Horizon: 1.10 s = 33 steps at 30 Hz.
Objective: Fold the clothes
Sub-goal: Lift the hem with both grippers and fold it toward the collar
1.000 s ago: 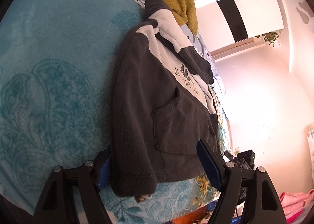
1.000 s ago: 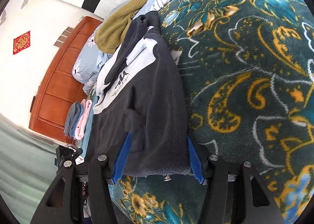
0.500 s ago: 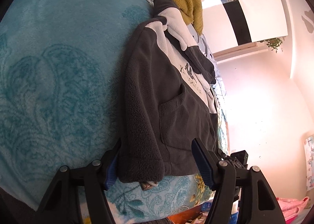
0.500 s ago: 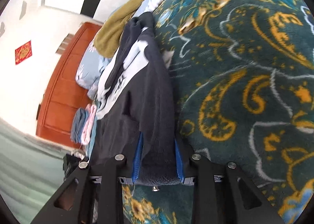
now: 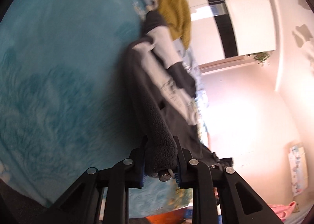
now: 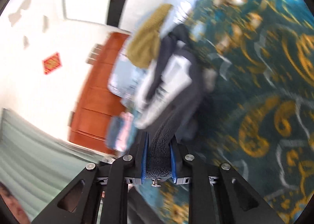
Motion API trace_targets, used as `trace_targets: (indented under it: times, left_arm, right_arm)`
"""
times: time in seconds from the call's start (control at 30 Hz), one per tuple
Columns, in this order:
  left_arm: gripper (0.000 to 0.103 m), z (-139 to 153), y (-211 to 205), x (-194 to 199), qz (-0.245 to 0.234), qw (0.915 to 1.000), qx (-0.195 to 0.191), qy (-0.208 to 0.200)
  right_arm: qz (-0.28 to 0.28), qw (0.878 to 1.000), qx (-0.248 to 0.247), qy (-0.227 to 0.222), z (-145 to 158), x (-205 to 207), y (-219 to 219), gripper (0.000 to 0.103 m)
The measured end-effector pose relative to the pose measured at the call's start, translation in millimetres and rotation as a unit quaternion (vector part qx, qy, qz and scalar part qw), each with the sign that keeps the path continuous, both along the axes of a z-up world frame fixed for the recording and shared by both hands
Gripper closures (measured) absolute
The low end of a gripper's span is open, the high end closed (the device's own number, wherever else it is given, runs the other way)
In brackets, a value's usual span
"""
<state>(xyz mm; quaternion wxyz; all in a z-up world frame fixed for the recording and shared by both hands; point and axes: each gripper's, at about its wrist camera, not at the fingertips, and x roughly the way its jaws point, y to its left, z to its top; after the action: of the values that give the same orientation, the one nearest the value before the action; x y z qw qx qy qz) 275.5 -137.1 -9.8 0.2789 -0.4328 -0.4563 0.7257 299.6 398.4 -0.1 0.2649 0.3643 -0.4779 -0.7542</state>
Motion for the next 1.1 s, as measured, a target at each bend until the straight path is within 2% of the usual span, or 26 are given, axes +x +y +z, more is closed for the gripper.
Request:
trace_targets:
  times: [0.1,0.27,0.4,0.5,0.63,0.8,0.93,1.03,1.1]
  left_arm:
    - [0.08,26.2,-2.3,-23.0,0.001,0.9996,0.014,0.025]
    - [0.08,69.0,-2.2,-85.5,0.006,0.9988,0.002,0.05]
    - [0.08,88.2,-2.2,-149.0,0.022,0.9986,-0.016,0.045]
    - [0.08,90.0,-6.8,-198.2,0.04,0.9986,-0.018,0.029]
    - [0.08,76.9,-6.3,-259.3,0.061,0.9978,-0.028,-0.001]
    - [0.08,20.4,-4.9,-313.4,0.086,0.9941,-0.01,-0.066]
    - [0.079,-20.7,-6.7,-330.8,0.093,0.9901,-0.009,-0.105]
    - [0.077,-38.3,-5.8,-336.0,0.087,0.989,0.006,-0.119]
    - [0.074,-40.1,-7.1,-337.0,0.086,0.9886,0.024,-0.121]
  right_arm:
    - [-0.006,0.999,-0.028,0.027,15.1,-24.6,3.2,0.083]
    - [-0.015,0.996,-0.058,0.062,39.5,-78.0,5.7,0.083]
    - [-0.023,0.992,-0.083,0.089,59.1,-120.8,7.7,0.083]
    - [-0.04,0.993,-0.077,0.085,68.4,-165.6,10.1,0.083]
    - [-0.063,0.994,-0.064,0.064,69.7,-230.6,9.1,0.083]
    - [-0.098,0.995,-0.027,-0.008,32.2,-294.4,4.5,0.083]
    - [-0.11,0.992,-0.015,-0.054,2.0,-310.7,4.6,0.083]
    - [-0.119,0.989,-0.006,-0.089,-20.5,-322.4,4.6,0.082]
    - [-0.121,0.987,-0.002,-0.107,-32.8,-328.8,4.1,0.081]
